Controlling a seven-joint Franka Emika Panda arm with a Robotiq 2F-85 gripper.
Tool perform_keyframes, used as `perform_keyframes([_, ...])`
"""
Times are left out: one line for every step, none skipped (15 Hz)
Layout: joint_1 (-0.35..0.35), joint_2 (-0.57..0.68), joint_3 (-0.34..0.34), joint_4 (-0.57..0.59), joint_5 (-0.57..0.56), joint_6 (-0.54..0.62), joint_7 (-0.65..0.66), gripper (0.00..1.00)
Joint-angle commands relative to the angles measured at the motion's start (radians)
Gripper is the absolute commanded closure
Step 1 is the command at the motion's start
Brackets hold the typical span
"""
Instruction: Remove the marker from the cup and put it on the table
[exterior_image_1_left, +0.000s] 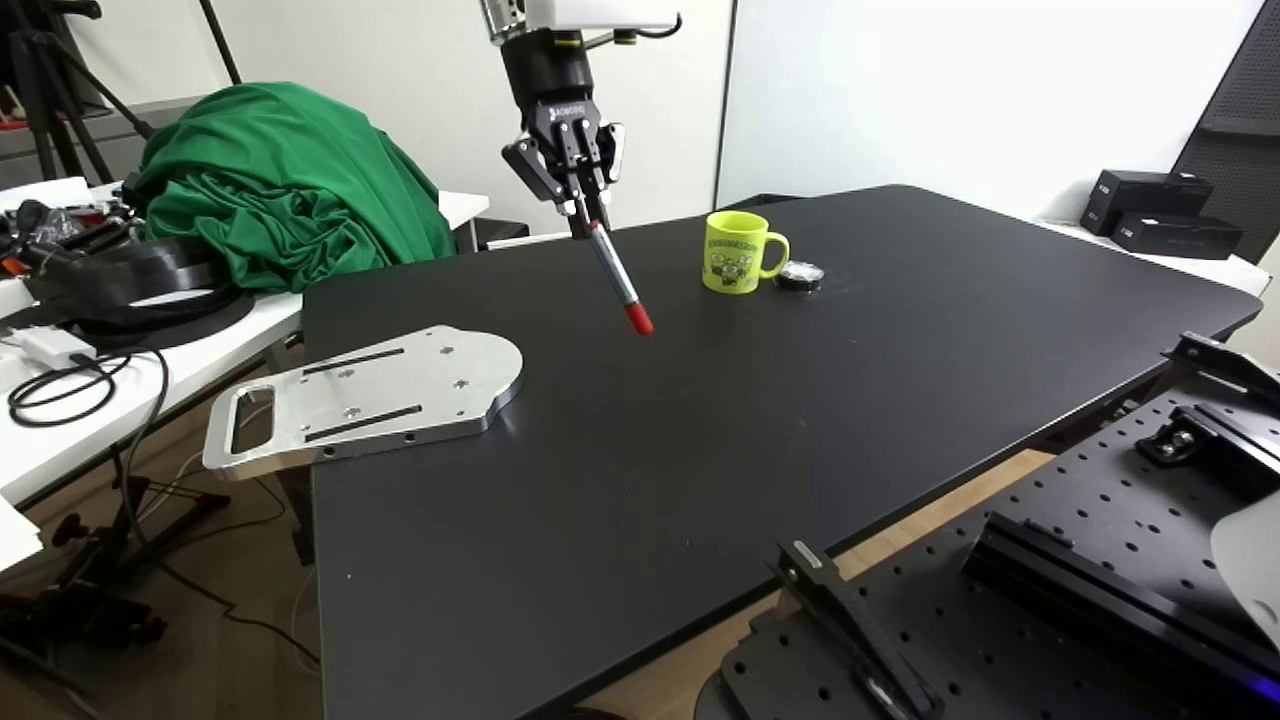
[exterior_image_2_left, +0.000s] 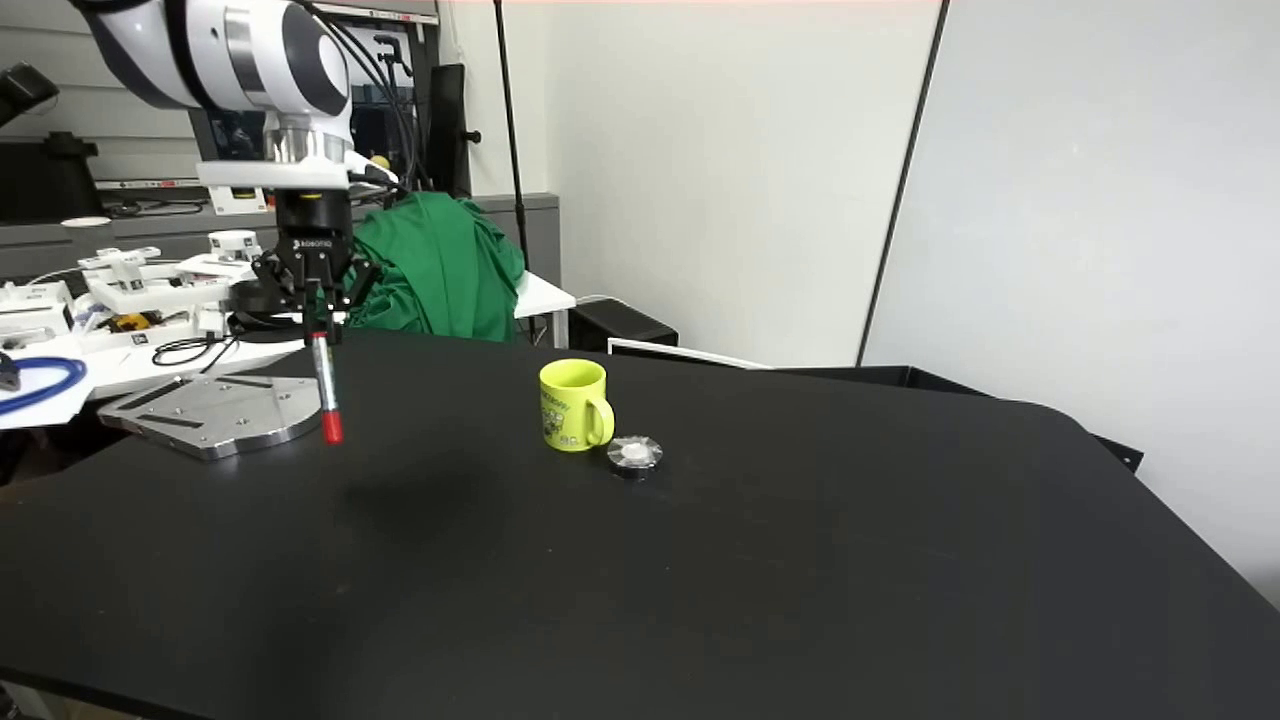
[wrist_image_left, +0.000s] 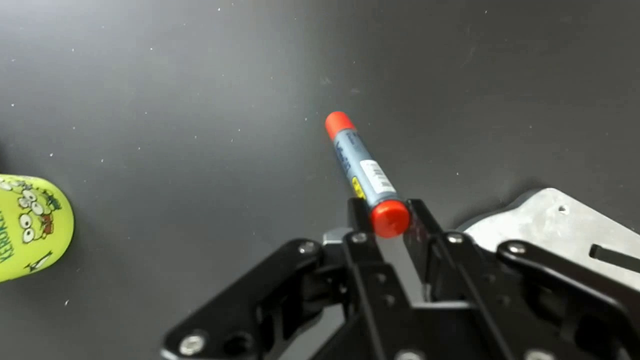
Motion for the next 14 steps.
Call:
perform_keyframes([0.013,0.108,-0.016,0.101,-0.004,-0.078,0.033,0.94])
perform_keyframes([0.013,0.133,-0.021,0.114,-0.005,-0.087,0.034,0.94])
perform_keyframes([0.012,0.157,-0.025,0.128,-0.006,-0.096,0.035,0.94])
perform_keyframes([0.012,0.178,-0.030,0.140,-0.006,-0.101,0.036,0.94])
perform_keyframes([0.012,0.198,-0.034,0.151,-0.006,-0.105,0.037,0.94])
perform_keyframes([0.013,0.216,-0.038,0.160,-0.007,-0.109,0.040,0.94])
perform_keyframes([0.014,0.232,-0.042,0.171,-0.006,-0.113,0.041,0.94])
perform_keyframes([0.014,0.244,-0.044,0.176,-0.005,-0.110,0.044,0.94])
perform_keyframes([0.015,0.251,-0.046,0.176,-0.005,-0.099,0.048,0.94])
perform_keyframes([0.014,0.247,-0.046,0.161,-0.005,-0.068,0.050,0.94])
perform_keyframes([0.015,0.235,-0.049,0.134,-0.010,-0.018,0.054,0.94])
perform_keyframes([0.014,0.228,-0.049,0.117,-0.008,0.018,0.056,0.94])
perform_keyframes([0.015,0.216,-0.050,0.093,-0.012,0.068,0.058,0.94])
perform_keyframes([0.016,0.209,-0.053,0.077,-0.015,0.110,0.060,0.94])
